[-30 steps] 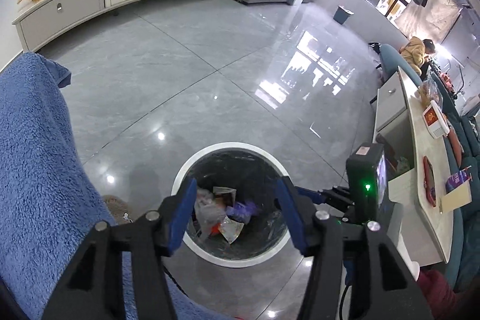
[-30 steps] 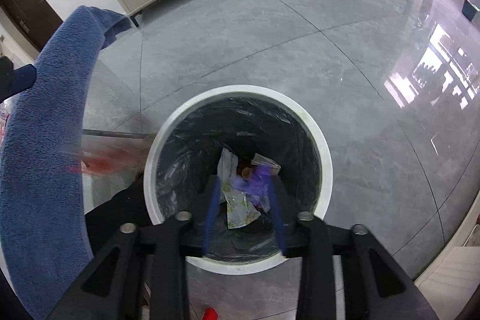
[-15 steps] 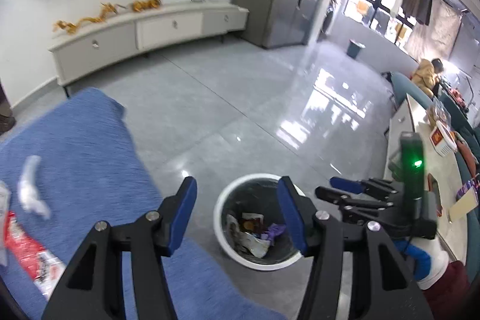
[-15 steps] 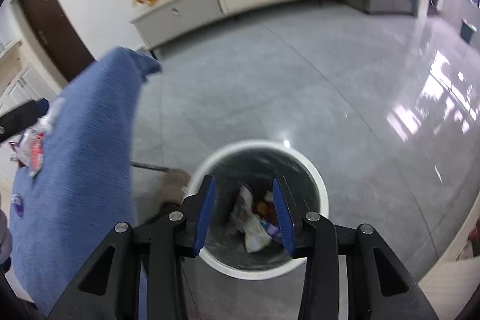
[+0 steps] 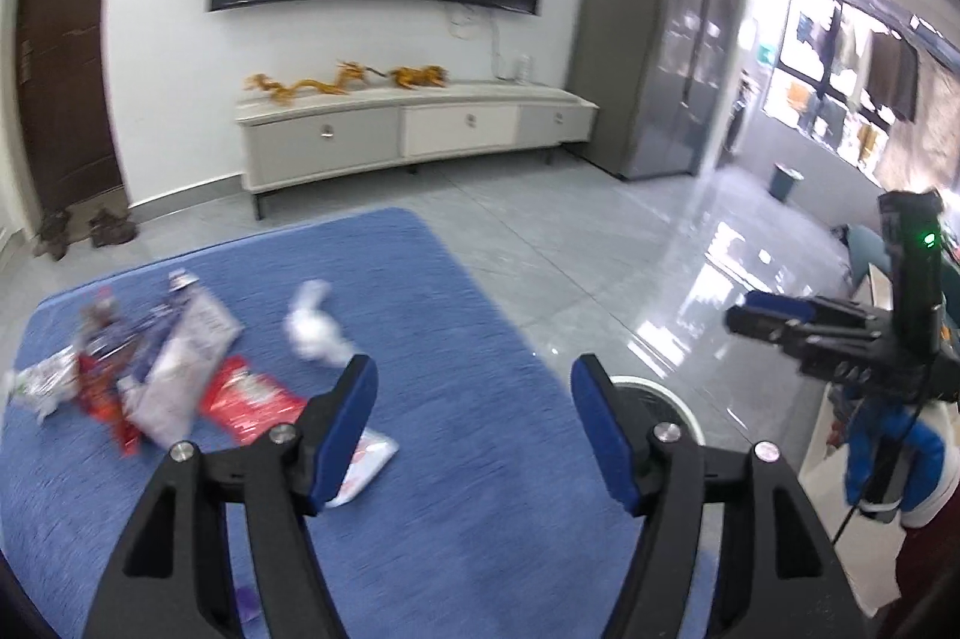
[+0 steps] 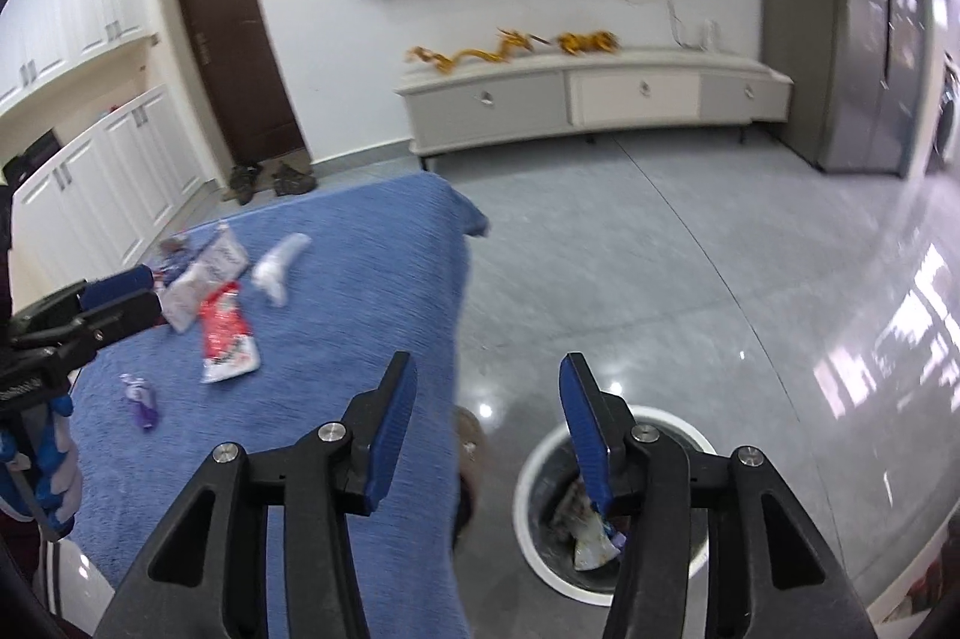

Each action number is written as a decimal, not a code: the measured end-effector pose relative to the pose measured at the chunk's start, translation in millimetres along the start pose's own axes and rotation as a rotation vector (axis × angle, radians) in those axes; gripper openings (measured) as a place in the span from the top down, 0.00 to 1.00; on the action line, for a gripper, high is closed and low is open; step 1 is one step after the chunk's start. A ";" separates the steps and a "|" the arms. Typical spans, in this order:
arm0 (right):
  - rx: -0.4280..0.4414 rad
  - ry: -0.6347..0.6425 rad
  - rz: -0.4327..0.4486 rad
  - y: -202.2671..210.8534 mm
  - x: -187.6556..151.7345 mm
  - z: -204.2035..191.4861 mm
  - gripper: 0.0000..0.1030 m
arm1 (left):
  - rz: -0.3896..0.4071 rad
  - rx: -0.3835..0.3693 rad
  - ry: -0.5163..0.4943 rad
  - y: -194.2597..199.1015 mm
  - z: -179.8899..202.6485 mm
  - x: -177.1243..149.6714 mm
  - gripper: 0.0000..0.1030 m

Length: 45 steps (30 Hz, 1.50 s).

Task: Collect trash
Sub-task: 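Grasp the purple bag with the left tool while the right tool approaches the red wrapper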

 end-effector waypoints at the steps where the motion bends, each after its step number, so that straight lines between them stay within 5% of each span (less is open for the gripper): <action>1: 0.008 0.019 0.009 3.7 5.4 -10.7 0.51 | 0.008 0.014 0.020 8.9 -14.3 -3.5 0.36; 9: 0.066 0.133 0.036 15.4 31.7 -81.8 0.46 | 0.046 0.120 0.150 51.8 -98.8 -36.0 0.35; 18: 0.159 0.247 -0.013 -21.3 36.4 -150.7 0.33 | 0.007 0.197 0.273 62.3 -176.7 -83.5 0.29; 36: 0.292 0.438 -0.217 -168.4 20.7 -264.9 0.27 | -0.144 0.129 0.257 -8.3 -175.7 -112.0 0.30; 45: 0.293 0.468 -0.255 -209.8 22.3 -276.0 0.30 | -0.172 0.119 0.210 -22.5 -166.7 -110.6 0.45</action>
Point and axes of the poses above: each gripper's, at about its wrist camera, not at the fingertips, and y roughly against the way its jaws point, z to its right, x to its top, the point moved 1 cm from there along -y, roughly the way its jaws point, and after that the axes turned 5 degrees about y, right-handed, at the moved point
